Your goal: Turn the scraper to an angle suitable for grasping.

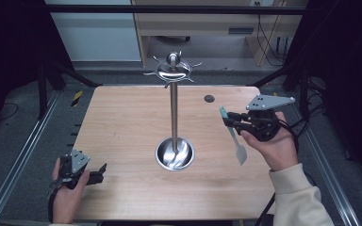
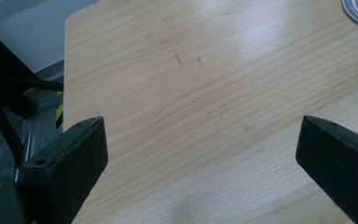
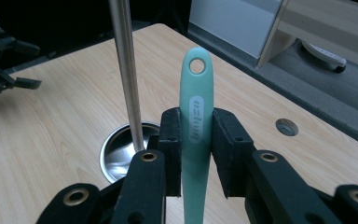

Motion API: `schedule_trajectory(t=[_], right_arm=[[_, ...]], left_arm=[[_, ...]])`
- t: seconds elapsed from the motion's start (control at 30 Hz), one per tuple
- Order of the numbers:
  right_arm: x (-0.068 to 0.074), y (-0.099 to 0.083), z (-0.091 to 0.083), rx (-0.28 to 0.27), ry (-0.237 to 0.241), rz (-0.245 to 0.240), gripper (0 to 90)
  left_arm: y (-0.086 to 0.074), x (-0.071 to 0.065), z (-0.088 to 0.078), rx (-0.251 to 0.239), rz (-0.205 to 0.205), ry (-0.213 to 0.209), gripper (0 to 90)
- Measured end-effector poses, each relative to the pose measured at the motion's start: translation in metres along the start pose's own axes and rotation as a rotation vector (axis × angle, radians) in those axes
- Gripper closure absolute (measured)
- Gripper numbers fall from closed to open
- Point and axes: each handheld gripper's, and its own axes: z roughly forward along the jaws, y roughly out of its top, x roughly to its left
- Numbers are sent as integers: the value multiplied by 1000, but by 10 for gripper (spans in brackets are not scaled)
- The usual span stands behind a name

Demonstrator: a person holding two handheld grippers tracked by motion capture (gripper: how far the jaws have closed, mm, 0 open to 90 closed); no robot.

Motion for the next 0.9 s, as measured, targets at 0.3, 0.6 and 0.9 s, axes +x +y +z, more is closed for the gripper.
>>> schedule_trajectory(t=[0.3,0.6,0.9], right_arm=[[2,5,-5,-37,-1,9,742],[7,10,-9,-106,6,33,742],[13,16,-11,-147,20,35,742]], left_arm=[[2,2,-1,-10,1,7,18],[3,0,-1,-5,17,3,18],[3,0,-2,-12,16,7,18]])
